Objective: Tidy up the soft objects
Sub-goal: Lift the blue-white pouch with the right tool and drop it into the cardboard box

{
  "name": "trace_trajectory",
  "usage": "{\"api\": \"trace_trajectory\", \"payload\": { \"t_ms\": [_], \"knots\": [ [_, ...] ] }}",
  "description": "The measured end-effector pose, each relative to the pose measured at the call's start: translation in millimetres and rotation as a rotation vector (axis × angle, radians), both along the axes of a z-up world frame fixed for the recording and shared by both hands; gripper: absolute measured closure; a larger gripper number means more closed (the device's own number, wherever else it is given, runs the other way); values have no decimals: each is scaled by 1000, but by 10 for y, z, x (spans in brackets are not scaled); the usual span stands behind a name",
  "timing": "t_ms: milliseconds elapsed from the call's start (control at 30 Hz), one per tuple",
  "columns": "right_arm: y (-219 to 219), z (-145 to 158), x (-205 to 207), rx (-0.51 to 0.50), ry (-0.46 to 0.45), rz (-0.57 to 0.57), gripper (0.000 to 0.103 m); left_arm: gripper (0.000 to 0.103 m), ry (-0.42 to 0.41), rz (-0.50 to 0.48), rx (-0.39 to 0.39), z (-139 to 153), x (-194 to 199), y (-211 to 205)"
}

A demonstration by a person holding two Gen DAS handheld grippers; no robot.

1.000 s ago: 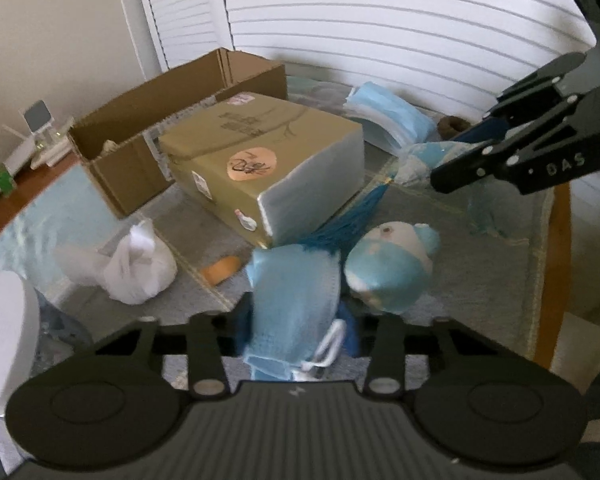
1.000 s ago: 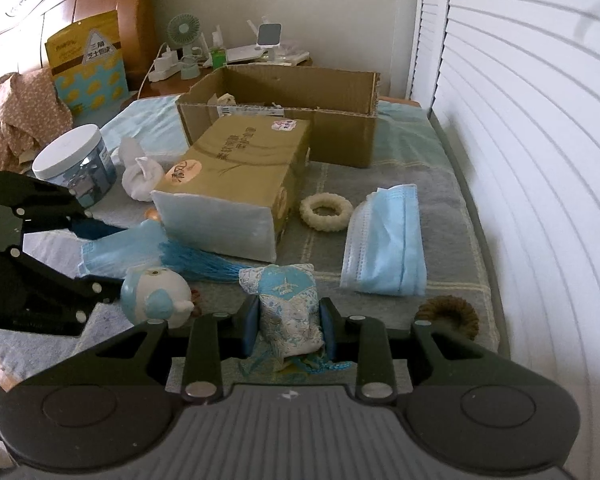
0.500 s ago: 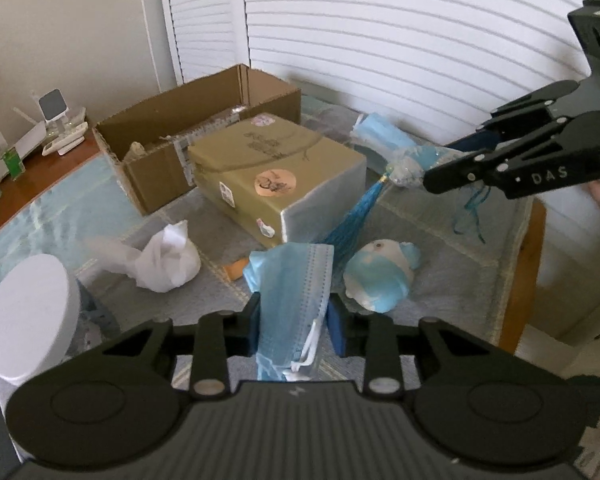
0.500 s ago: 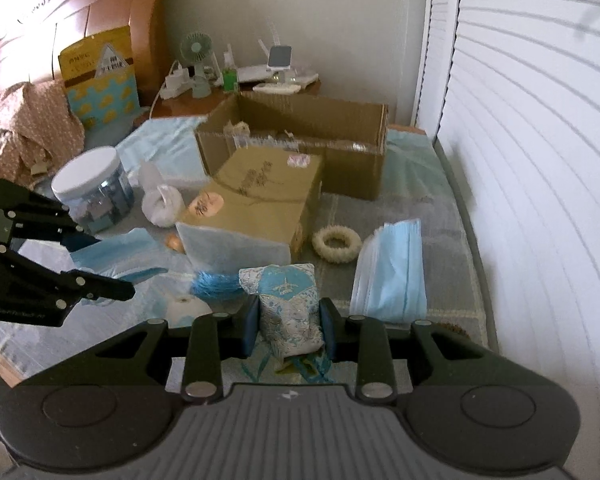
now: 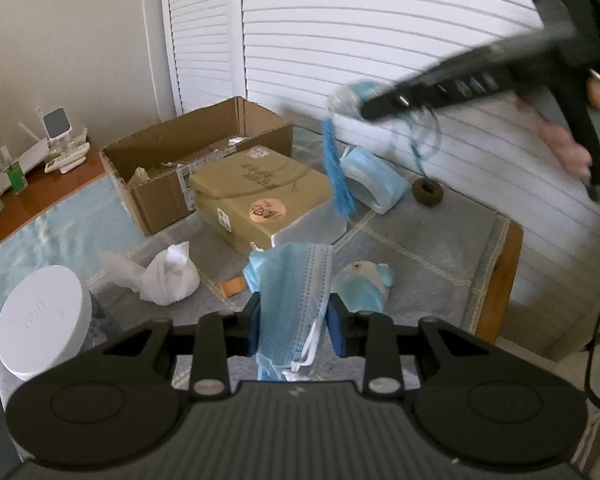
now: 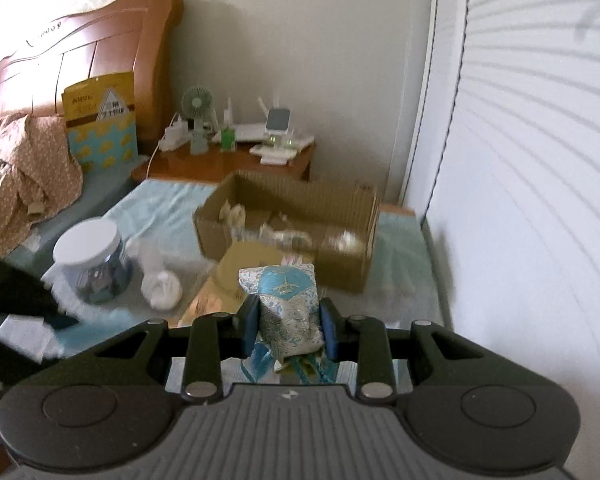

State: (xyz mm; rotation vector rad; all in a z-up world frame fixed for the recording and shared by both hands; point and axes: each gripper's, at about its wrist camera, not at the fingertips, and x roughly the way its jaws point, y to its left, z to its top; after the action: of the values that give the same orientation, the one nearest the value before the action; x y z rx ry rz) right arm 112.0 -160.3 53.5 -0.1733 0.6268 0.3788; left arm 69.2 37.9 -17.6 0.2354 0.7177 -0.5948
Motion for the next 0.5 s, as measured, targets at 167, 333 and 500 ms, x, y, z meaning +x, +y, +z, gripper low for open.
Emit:
{"api": "trace_trajectory", "payload": {
  "t_ms": [167, 333, 500],
  "knots": [
    [107, 149, 295, -7, -29, 8, 67, 72, 11, -7, -28, -45, -24, 27],
    [227, 265, 653, -7, -42, 25, 67, 72, 22, 1, -48, -82, -18, 78],
    [381, 322, 1076, -34, -50, 44, 67, 72, 22, 29, -60, -81, 22, 159]
  ]
}}
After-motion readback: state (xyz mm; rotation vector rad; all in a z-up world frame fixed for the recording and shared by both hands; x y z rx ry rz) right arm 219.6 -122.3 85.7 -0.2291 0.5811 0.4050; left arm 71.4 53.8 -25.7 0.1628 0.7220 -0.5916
